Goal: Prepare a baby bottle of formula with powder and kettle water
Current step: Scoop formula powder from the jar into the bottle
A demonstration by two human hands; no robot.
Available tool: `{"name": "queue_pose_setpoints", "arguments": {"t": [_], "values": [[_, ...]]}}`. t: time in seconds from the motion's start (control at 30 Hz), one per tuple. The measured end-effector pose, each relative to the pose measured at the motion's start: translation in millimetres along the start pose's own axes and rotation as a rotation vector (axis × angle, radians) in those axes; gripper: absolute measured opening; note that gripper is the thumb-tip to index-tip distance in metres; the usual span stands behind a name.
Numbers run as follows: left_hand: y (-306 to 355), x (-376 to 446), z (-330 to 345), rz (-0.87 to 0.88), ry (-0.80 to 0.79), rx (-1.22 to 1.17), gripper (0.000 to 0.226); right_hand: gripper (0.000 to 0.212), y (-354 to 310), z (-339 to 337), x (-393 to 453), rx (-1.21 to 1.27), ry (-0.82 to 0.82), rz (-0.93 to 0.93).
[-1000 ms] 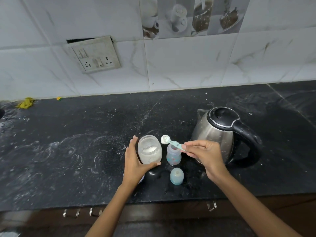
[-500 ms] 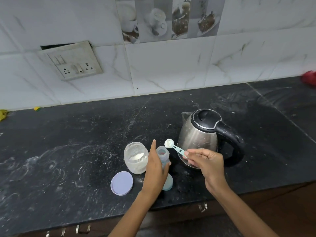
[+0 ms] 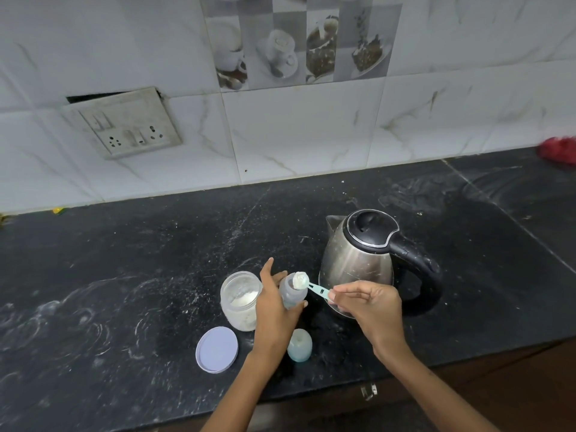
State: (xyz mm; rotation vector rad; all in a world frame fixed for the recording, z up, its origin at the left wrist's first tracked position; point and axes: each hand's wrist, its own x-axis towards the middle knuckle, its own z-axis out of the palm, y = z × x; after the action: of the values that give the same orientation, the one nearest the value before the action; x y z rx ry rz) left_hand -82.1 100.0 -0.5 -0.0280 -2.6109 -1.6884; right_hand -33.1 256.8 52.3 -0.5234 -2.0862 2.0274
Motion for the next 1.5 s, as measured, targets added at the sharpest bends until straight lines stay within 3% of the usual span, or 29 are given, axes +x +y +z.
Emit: {"name": "queue_pose_setpoints", "arguments": {"t": [0.23, 0.37, 0.43, 0.57, 0.73, 0.83, 0.97, 1.17, 1.27, 1.37, 1.5], "values": [[0.2, -1.1, -1.6, 0.062, -0.041, 0.091, 0.094, 0.016, -8.1, 3.0, 4.6, -0.455, -0.038, -0.278], [1.6, -2.8, 2.3, 0.075, -0.036, 0.102, 0.086, 0.016, -7.2, 12.3, 10.6, -0.843, -0.081, -0.568], [3.5, -3.3, 3.3, 0.066, -0.027, 0.093, 0.082, 0.011, -9.0, 18.4, 9.8, -0.951, -0.145, -0.575], [3.8, -3.0, 2.9, 0.068, 0.007, 0.081, 0.075, 0.01, -11.6, 25.1, 12.2, -0.965, -0.202, -0.539], [2.6, -3.5, 0.9, 0.072, 0.027, 0.068, 0.071, 0.008, -18.9, 25.6, 11.9, -1.169, -0.211, -0.47], [4.1, -6.0, 0.3, 0.089, 0.021, 0.079, 0.07, 0.043, -21.7, 24.8, 9.5, -1.148, -0.263, -0.648], [4.6, -7.6, -0.1, 0.09, -0.008, 0.061, 0.072, 0.009, -15.4, 16.6, 12.5, -1.062, -0.437, -0.731], [1.6, -4.2, -3.5, 0.115, -0.026, 0.05, 0.07, 0.018, -13.8, -1.6, 20.8, -0.958, -0.551, -0.818], [0.4, -5.0, -3.1, 0.124, -0.042, 0.072, 0.069, 0.027, -15.6, 1.7, 26.0, -1.021, -0.518, -0.774], [-0.8, -3.7, -3.2, 0.142, -0.028, 0.073, 0.067, 0.022, -15.8, 7.3, 32.3, -1.133, -0.508, -0.73], [-1.9, -2.8, -3.3, 0.166, -0.028, 0.087, 0.065, 0.026, -15.9, 5.1, 30.0, -1.095, -0.481, -0.739]]}}
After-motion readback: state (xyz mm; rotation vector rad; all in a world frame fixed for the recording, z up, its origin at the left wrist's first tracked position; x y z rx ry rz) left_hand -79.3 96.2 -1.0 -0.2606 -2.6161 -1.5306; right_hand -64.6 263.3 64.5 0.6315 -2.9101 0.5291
